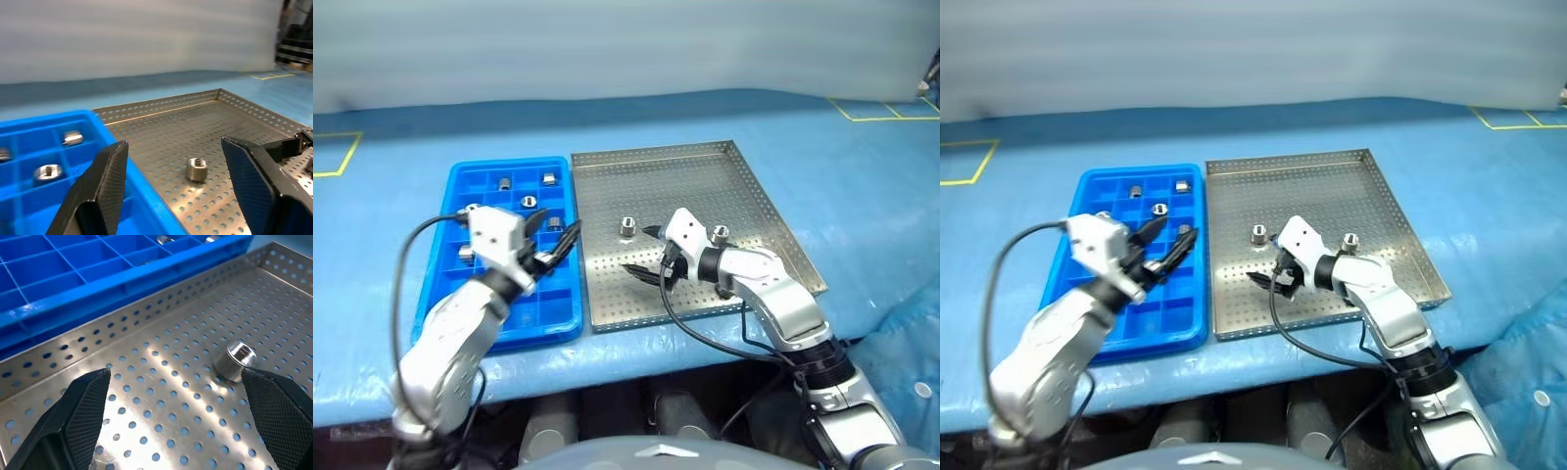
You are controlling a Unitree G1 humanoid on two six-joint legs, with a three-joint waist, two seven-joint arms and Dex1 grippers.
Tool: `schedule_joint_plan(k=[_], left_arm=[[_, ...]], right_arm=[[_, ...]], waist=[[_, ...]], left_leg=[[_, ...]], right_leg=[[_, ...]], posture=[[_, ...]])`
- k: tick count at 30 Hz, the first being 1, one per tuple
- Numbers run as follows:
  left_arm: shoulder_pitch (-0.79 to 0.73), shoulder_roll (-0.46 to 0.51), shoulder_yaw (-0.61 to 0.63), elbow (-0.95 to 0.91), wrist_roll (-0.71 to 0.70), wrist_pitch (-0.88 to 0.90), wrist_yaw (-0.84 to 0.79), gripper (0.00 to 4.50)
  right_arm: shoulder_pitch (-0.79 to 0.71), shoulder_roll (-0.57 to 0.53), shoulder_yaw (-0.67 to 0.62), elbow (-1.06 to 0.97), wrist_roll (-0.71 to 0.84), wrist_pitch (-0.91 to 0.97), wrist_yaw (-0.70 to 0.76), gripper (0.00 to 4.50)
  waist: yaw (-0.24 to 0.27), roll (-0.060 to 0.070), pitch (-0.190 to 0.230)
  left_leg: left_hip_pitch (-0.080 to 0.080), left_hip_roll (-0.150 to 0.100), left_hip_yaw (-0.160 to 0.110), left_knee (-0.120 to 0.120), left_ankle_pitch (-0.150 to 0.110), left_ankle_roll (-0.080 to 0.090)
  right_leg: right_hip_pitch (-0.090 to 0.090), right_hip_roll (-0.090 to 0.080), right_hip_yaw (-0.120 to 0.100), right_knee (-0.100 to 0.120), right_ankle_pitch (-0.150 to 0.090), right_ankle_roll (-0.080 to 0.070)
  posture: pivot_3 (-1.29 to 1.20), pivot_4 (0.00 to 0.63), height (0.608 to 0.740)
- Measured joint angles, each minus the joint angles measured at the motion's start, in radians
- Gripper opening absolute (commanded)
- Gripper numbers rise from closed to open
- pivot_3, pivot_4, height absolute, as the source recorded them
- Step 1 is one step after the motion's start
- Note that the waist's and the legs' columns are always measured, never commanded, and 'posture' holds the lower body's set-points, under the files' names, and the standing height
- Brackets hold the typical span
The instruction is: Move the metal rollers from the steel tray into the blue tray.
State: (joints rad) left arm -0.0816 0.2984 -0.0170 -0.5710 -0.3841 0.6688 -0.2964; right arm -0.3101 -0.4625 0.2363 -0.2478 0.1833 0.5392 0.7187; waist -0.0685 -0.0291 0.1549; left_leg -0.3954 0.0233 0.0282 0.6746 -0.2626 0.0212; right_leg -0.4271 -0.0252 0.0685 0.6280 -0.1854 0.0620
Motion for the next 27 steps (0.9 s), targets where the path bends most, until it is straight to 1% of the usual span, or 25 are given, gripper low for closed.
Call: schedule_joint_plan(k=[2,4,6,7,12,16,21,24,25,26,27], left_arm=[[-0.06,0.009,-0.066,0.096,0.049,0.0,-0.01,3.28],[-0.155,0.005,-0.129,0.218,0.109,0.012,0.002,3.28],[-0.22,-0.01,-0.147,0.3,0.149,0.038,0.031,3.28],[-0.24,-0.019,-0.15,0.33,0.165,0.045,0.041,3.28],[-0.305,-0.039,-0.195,0.422,0.227,0.054,0.055,3.28],[-0.325,-0.04,-0.206,0.45,0.269,0.088,0.064,3.28],[-0.314,-0.048,-0.202,0.451,0.3,0.089,0.092,3.28],[-0.28,-0.065,-0.183,0.441,0.29,0.08,0.089,3.88],[-0.268,-0.069,-0.178,0.434,0.288,0.08,0.09,4.23],[-0.261,-0.071,-0.171,0.428,0.287,0.081,0.092,4.47],[-0.252,-0.072,-0.163,0.415,0.287,0.082,0.098,4.47]], right_arm=[[0.03,-0.014,-0.019,-0.036,-0.003,0.011,-0.022,4.5],[0.075,-0.023,-0.052,-0.073,-0.007,0.021,-0.053,4.5],[0.11,-0.028,-0.066,-0.108,-0.007,0.036,-0.076,4.5],[0.127,-0.03,-0.074,-0.125,-0.007,0.039,-0.087,4.5],[0.193,-0.033,-0.096,-0.193,-0.007,0.064,-0.132,4.5],[0.218,-0.034,-0.103,-0.224,-0.005,0.081,-0.152,4.5],[0.218,-0.039,-0.113,-0.228,-0.005,0.083,-0.158,4.5],[0.213,-0.04,-0.109,-0.226,-0.006,0.084,-0.158,4.5],[0.209,-0.04,-0.104,-0.224,-0.006,0.084,-0.156,4.5],[0.206,-0.04,-0.1,-0.222,-0.007,0.084,-0.155,4.5],[0.201,-0.04,-0.095,-0.222,-0.007,0.084,-0.154,4.5]], waist=[[-0.03,0.0,0.0],[-0.057,0.0,0.0],[-0.088,0.001,0.0],[-0.109,0.001,0.0],[-0.199,0.001,0.0],[-0.276,0.001,0.0],[-0.324,0.001,0.0],[-0.336,0.001,0.0],[-0.337,0.001,0.0],[-0.337,0.001,0.0],[-0.336,0.001,0.0]], left_leg=[[-0.001,0.0,0.0,0.0,-0.001,0.0],[-0.003,0.0,-0.002,0.0,-0.001,0.0],[-0.003,0.0,-0.003,0.0,-0.001,0.0],[-0.004,0.0,-0.003,0.0,-0.001,0.001],[-0.004,0.0,-0.006,0.0,-0.001,0.001],[-0.002,0.0,-0.006,0.0,-0.001,0.001],[0.0,0.0,-0.006,0.0,-0.001,0.001],[0.0,0.0,-0.005,0.0,-0.001,0.001],[0.0,0.0,-0.005,0.0,-0.001,0.001],[0.0,0.0,-0.005,0.0,-0.001,0.001],[0.0,0.0,-0.005,0.0,-0.001,0.001]], right_leg=[[-0.001,0.001,0.0,0.0,0.0,-0.001],[-0.001,0.001,0.0,0.0,0.0,0.0],[-0.001,0.001,0.0,-0.001,0.001,0.002],[-0.002,0.001,0.001,-0.001,0.004,0.006],[-0.001,0.001,0.002,0.0,0.003,0.01],[-0.001,0.0,0.003,0.0,0.003,0.01],[0.0,0.001,0.004,0.001,0.004,0.012],[0.0,0.001,0.005,0.001,0.004,0.013],[-0.001,0.001,0.005,0.001,0.004,0.013],[-0.001,0.001,0.005,0.001,0.005,0.014],[-0.001,0.001,0.006,0.001,0.005,0.014]], posture=[[-0.32,0.15,0.74],[-0.35,0.15,0.74],[-0.39,0.15,0.74],[-0.4,0.15,0.74],[-0.45,0.15,0.74],[-0.45,0.15,0.74],[-0.42,0.15,0.74],[-0.41,0.15,0.74],[-0.4,0.15,0.74],[-0.4,0.15,0.74],[-0.39,0.15,0.74]])
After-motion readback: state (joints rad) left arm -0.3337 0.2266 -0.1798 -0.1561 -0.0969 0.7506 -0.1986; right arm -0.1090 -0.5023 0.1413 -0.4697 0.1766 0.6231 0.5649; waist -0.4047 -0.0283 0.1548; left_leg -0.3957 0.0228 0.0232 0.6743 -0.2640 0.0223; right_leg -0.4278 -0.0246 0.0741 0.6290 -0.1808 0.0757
